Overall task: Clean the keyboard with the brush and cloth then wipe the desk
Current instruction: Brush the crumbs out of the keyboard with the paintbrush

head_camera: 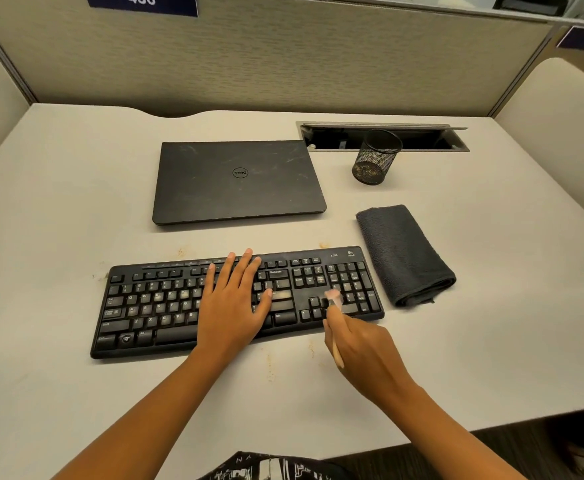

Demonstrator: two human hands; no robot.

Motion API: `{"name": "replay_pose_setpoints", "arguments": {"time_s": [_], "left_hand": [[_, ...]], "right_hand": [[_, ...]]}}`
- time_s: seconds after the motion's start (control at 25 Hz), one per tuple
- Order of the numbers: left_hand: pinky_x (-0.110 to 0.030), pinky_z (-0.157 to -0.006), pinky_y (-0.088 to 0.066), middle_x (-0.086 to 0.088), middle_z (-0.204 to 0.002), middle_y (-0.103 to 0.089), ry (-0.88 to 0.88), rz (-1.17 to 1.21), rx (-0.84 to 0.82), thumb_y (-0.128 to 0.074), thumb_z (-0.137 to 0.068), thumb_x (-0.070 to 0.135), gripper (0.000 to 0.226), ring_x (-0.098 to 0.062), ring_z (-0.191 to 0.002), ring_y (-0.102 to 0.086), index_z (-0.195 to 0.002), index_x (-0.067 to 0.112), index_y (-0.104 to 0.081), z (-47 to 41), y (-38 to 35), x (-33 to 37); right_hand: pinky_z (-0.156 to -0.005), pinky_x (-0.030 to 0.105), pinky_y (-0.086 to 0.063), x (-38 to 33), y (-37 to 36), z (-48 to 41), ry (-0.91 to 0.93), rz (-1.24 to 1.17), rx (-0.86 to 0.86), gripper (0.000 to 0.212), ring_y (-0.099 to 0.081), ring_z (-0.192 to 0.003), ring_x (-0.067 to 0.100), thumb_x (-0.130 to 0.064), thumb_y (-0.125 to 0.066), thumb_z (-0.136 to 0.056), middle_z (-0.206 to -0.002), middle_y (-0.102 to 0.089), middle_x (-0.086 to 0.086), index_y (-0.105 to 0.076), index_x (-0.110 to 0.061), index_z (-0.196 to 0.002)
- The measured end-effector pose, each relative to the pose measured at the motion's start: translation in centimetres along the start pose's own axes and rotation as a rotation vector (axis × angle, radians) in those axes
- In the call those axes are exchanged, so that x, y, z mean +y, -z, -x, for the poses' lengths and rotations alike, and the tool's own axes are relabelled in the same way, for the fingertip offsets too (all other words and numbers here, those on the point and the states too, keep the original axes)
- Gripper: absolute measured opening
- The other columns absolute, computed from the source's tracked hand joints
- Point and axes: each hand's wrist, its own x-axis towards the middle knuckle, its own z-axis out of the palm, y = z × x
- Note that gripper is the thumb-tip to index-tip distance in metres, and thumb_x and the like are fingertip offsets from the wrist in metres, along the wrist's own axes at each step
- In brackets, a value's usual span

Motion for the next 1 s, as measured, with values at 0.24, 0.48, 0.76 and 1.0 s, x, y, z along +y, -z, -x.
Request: {"name": "replay_pose_setpoints", "arguments": {"time_s": [0.24, 0.48, 0.76, 1.0], "left_hand": [[-0.042, -0.122, -0.004, 0.004, -0.16, -0.025, 0.004, 0.0, -0.003, -0.026, -0.095, 0.056, 0.065, -0.019, -0.15, -0.016, -0.15, 0.023, -0.036, 0.0, 0.0, 0.0], [-0.042, -0.122, -0.002, 0.004, -0.161, -0.024, 0.006, 0.007, -0.015, -0.025, -0.095, 0.057, 0.066, -0.018, -0.15, -0.014, -0.151, 0.023, -0.034, 0.0, 0.2, 0.1], [-0.044, -0.122, -0.005, 0.005, -0.161, -0.023, 0.004, 0.001, -0.021, -0.025, -0.096, 0.057, 0.065, -0.018, -0.15, -0.013, -0.151, 0.024, -0.033, 0.0, 0.0, -0.1], [-0.045, -0.122, -0.005, 0.005, -0.161, -0.022, 0.003, -0.001, -0.029, -0.024, -0.096, 0.058, 0.066, -0.018, -0.15, -0.013, -0.151, 0.024, -0.033, -0.1, 0.0, -0.1]], "right_hand": [[-0.037, 0.019, -0.023, 0.6, -1.7, -4.2, -0.062, -0.117, -0.065, 0.018, -0.03, -0.043, 0.006, 0.006, -0.069, -0.075, -0.053, -0.049, -0.003, -0.059, -0.005, -0.086], [-0.036, 0.017, -0.024, 0.6, -0.8, -3.3, -0.187, -0.246, -0.089, 0.017, -0.036, -0.039, 0.005, -0.003, -0.055, -0.091, -0.054, -0.046, -0.008, -0.056, -0.004, -0.108], [-0.038, 0.018, -0.026, 0.9, -1.6, -3.7, -0.171, -0.232, -0.074, 0.023, -0.038, -0.043, 0.006, 0.005, -0.064, -0.084, -0.059, -0.053, -0.001, -0.059, 0.001, -0.106], [-0.039, 0.022, -0.028, 2.9, -3.1, -8.0, -0.325, -0.289, 0.041, 0.013, -0.043, -0.045, 0.015, -0.013, -0.045, -0.1, -0.057, -0.05, -0.001, -0.053, -0.005, -0.106]]}}
